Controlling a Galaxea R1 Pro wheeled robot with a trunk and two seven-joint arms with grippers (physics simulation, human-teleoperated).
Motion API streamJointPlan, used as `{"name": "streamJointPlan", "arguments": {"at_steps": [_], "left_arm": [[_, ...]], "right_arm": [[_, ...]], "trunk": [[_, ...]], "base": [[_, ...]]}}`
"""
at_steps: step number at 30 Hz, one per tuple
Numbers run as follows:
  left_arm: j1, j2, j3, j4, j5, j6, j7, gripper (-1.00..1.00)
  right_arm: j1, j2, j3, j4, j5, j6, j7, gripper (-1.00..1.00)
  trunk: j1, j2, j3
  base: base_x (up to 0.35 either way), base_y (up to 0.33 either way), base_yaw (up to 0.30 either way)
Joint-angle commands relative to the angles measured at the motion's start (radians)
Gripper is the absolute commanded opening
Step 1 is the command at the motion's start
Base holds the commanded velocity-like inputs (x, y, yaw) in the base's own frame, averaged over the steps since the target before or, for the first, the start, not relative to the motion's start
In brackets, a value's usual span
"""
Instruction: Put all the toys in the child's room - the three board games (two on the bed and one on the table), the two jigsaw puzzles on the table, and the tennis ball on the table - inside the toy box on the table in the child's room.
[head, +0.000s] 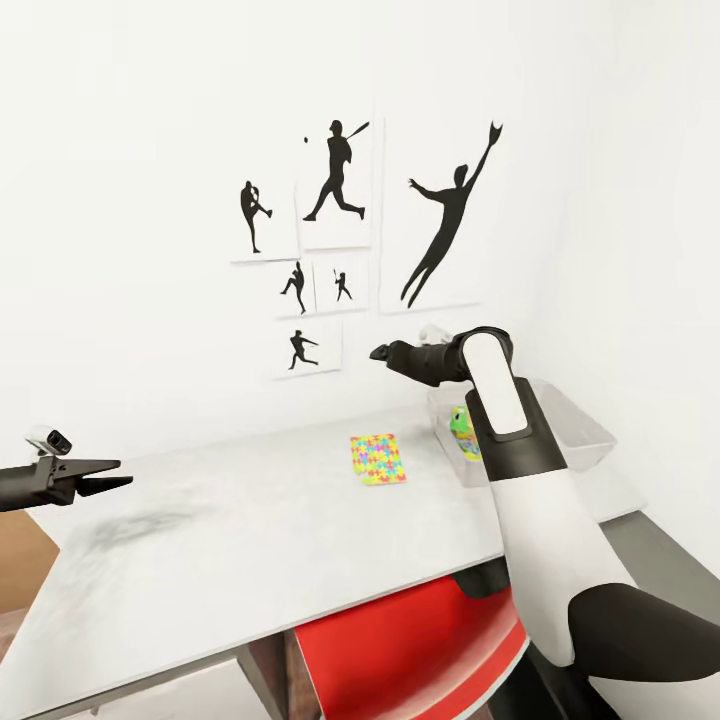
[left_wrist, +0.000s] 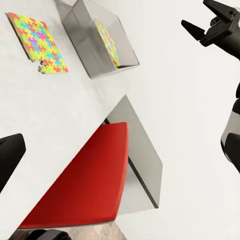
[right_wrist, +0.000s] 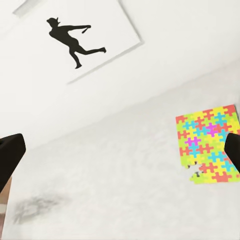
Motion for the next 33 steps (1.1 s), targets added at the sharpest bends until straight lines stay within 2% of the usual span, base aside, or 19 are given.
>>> {"name": "streamJointPlan", "arguments": {"at_steps": [1, 9, 29, 33], "left_arm": [[-0.002, 0.001, -0.007, 0.001, 0.004, 0.010, -0.005, 1.00], [-0.002, 0.002, -0.007, 0.001, 0.003, 0.010, -0.005, 1.00], [-0.002, 0.000, -0.007, 0.003, 0.005, 0.010, -0.005, 1.00], [-0.002, -0.001, -0.007, 0.006, 0.005, 0.010, -0.005, 1.00]], "right_arm": [[-0.001, 0.000, 0.001, -0.001, -0.009, 0.002, -0.010, 1.00], [-0.001, 0.001, 0.001, 0.000, -0.010, 0.003, -0.030, 1.00], [-0.002, 0.000, 0.000, -0.004, -0.011, 0.005, -0.043, 1.00], [-0.001, 0.000, 0.000, -0.005, -0.011, 0.006, -0.043, 1.00]], "trunk": [[0.001, -0.002, -0.002], [0.001, -0.002, -0.003], [0.001, -0.002, -0.013], [0.001, -0.002, -0.014]], "base": [[0.034, 0.000, 0.000], [0.011, -0.002, 0.071], [0.100, -0.061, 0.250], [0.110, -0.044, 0.105]]}}
